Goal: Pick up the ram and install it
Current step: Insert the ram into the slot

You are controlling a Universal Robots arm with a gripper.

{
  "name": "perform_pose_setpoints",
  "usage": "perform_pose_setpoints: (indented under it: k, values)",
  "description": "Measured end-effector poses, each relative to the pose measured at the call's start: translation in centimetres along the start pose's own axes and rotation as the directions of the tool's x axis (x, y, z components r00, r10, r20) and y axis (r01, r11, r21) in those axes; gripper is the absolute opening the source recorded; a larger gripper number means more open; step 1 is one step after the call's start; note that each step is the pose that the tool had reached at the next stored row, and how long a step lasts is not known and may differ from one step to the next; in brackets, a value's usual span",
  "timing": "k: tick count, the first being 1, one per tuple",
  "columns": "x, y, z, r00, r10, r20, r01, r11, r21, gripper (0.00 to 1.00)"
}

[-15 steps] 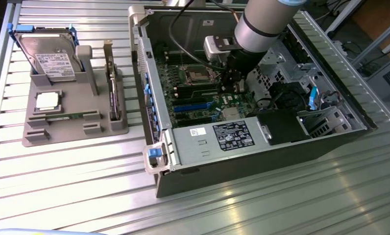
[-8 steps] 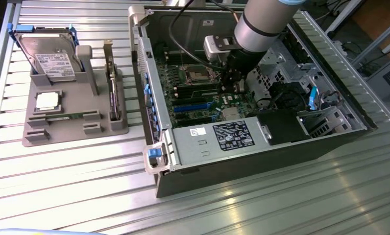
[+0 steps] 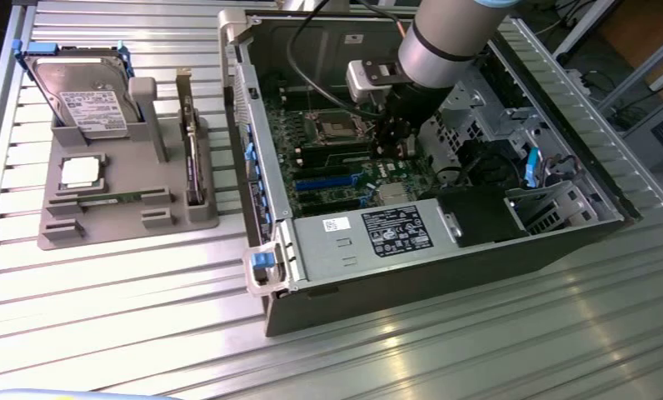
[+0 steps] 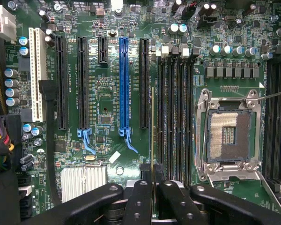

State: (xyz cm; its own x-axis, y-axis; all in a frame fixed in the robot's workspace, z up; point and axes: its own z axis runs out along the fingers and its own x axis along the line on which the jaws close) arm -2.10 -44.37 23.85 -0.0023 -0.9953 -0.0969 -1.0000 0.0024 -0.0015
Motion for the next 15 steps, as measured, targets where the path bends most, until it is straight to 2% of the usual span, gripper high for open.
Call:
perform_pose_setpoints:
  k: [1, 3, 4, 6, 10, 15]
  values:
    - [-0.1, 0.01, -0.03, 1.0000, 0.000, -0.0023, 0.000, 1.0000, 0.0000, 0.12]
    - [-0.3, 0.01, -0.47, 0.9999, 0.000, -0.0126, 0.000, 1.0000, 0.0001, 0.12]
    - [-0.3, 0.02, -0.71, 0.9999, 0.000, -0.0158, 0.000, 1.0000, 0.0002, 0.12]
    - [-0.4, 0.17, -0.71, 0.9999, -0.001, -0.0156, 0.001, 1.0000, 0.0004, 0.12]
    - [-1.0, 1.69, -0.66, 0.9999, -0.002, -0.0158, 0.002, 1.0000, 0.0003, 0.12]
    - [-1.3, 2.38, -0.59, 0.9999, -0.002, -0.0159, 0.002, 1.0000, 0.0003, 0.12]
